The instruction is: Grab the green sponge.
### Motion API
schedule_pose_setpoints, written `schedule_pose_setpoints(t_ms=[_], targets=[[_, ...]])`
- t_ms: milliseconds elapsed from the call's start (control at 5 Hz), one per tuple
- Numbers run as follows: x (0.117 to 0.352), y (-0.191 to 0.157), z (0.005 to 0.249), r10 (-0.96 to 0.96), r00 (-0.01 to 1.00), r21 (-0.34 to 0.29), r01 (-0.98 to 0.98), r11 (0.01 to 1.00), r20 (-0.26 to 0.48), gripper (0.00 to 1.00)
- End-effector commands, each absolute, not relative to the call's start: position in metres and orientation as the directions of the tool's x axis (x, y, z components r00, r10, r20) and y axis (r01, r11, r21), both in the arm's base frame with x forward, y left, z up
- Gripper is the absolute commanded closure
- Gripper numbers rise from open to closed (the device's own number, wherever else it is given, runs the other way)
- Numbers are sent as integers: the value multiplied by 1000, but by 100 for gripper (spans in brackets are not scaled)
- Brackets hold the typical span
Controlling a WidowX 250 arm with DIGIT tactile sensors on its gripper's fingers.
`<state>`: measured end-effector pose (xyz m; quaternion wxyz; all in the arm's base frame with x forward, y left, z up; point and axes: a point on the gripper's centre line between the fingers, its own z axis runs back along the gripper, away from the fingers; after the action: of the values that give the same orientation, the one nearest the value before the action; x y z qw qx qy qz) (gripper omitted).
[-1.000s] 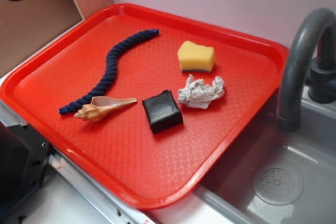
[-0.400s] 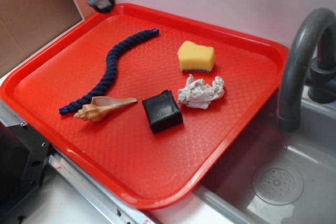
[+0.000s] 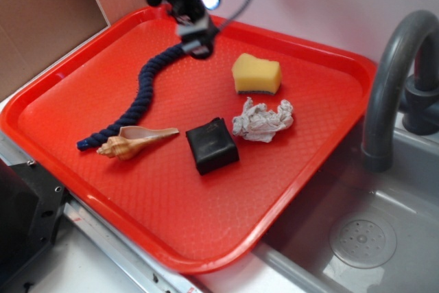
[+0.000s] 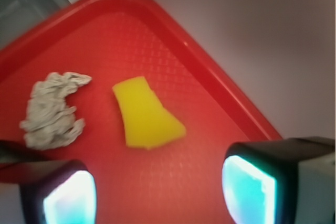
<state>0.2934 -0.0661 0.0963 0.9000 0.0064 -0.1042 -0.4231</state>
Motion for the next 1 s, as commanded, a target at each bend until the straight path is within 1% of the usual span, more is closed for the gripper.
schedule_pose_setpoints(t_ms=[0,200,400,600,800], targets=[[314,-103,60,-860,488,68,863,501,147,0],[315,-105,40,-871,481,48,872,487,96,0],[316,-106,26,-884,464,33,884,466,59,0],[313,-107,22,-870,490,36,869,493,56,100],[310,-98,38,-825,563,73,822,565,47,100]])
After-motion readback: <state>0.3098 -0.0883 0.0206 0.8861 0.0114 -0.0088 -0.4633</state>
